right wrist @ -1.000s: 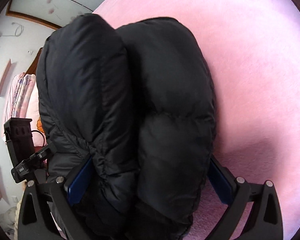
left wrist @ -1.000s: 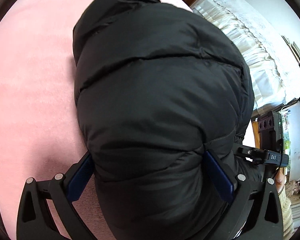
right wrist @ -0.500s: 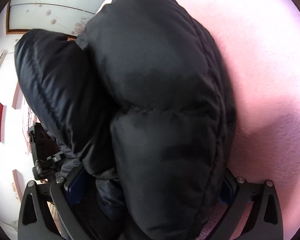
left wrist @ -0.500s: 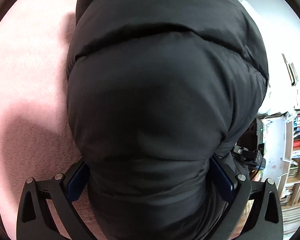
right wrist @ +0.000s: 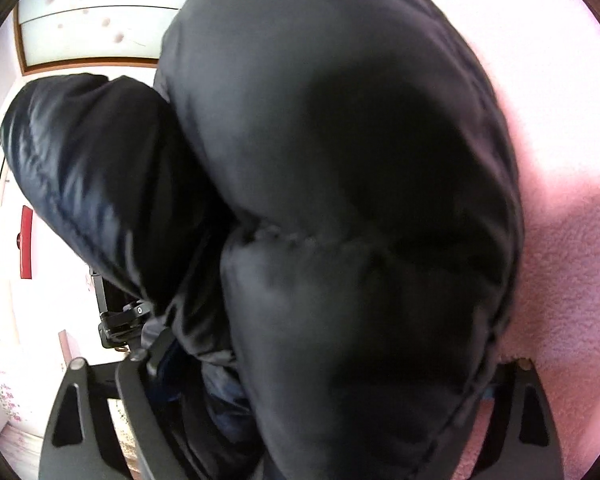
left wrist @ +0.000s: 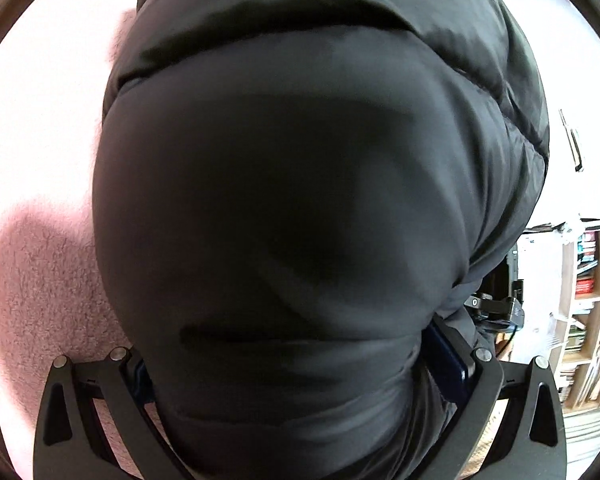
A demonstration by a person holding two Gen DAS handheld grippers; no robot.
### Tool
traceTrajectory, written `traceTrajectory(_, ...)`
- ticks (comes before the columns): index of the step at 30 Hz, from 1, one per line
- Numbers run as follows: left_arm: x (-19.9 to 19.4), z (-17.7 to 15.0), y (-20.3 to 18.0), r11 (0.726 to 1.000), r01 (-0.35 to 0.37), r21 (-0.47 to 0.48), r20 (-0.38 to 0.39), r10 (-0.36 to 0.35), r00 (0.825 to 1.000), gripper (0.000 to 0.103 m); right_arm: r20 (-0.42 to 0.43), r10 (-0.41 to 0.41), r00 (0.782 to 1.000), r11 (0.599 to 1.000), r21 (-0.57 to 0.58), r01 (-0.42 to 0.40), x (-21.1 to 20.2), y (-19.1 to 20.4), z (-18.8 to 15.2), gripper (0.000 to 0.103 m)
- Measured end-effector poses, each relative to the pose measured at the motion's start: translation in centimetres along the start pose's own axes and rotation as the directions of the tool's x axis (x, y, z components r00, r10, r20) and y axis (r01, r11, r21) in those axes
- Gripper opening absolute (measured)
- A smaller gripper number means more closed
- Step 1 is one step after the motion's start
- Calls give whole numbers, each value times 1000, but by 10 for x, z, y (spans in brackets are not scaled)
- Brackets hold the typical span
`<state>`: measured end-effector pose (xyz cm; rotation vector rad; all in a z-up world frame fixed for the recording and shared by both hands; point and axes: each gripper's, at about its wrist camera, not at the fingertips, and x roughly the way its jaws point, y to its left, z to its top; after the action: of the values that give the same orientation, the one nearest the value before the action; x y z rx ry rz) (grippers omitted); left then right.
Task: Fold large clothes
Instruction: 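Grasp the folded jacket with both grippers and lift it off the bed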
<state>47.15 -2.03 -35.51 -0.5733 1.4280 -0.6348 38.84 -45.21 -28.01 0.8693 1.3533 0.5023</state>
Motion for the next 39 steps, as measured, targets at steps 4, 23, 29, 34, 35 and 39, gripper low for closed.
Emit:
traceTrajectory(4,0,-2,-23,993,-81,82,52,77,996,99,19,12,1000,1000,-18,-11,-5,5,-4,72)
traceTrajectory(23,-146,-3,-101,943,-171,287,198,116,973,58,142,56,988,981,-191,-28,-19,164,-67,45)
traceTrajectory(29,-265,22,-77,923,-262,284,282,181,942,60,118,123,985,954,-289,-84,41,271,-45,45)
traceTrajectory(34,-333,50,-17,917,-330,223,313,253,915,61,64,158,985,939,-319,-130,123,322,-18,45)
traceTrajectory(35,-343,57,-2,916,-341,210,317,266,910,61,50,167,985,942,-302,-144,146,326,-12,45)
traceTrajectory(39,-380,76,53,917,-357,177,315,291,904,63,28,156,987,948,-284,-142,217,332,12,45)
